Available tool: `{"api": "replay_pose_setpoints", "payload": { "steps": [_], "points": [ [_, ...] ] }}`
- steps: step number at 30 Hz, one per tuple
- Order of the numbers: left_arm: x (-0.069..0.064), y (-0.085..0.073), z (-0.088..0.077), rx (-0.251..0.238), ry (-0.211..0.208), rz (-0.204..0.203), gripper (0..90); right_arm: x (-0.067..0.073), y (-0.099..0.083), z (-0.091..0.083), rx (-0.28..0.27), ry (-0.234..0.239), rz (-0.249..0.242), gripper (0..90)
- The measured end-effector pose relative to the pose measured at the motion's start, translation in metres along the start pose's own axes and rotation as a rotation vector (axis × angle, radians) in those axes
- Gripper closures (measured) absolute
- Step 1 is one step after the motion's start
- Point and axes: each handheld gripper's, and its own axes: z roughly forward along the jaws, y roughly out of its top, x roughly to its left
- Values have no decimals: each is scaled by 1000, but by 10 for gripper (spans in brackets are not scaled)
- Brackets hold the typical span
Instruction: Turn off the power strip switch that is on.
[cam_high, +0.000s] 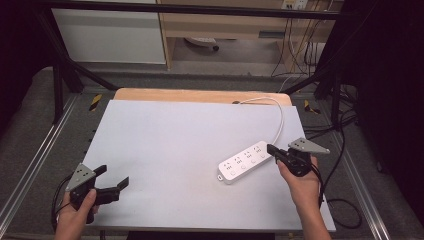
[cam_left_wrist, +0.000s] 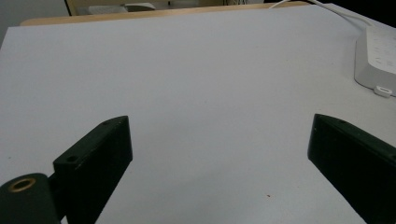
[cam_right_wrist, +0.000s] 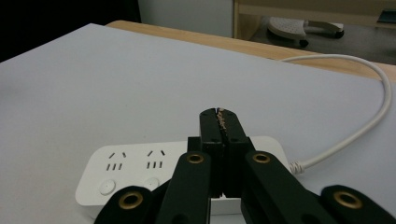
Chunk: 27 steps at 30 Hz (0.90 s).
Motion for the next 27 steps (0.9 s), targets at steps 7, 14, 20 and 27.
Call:
{"api": "replay_pose_setpoints", "payload": {
  "steps": [7, 14, 20, 27],
  "points": [
    [0, 0, 0, 1, 3, 0, 63, -1, -4, 13, 51, 0, 13, 900],
    [0, 0, 1, 3, 5, 0, 63, -2, -5, 22, 73, -18, 7, 900],
    [0, 0, 1, 6, 8, 3, 63, -3, -7, 26, 82, -15, 8, 900],
    [0, 0, 1, 5, 9, 4, 64, -2, -10, 34, 122, -8, 8, 900]
  ]
}}
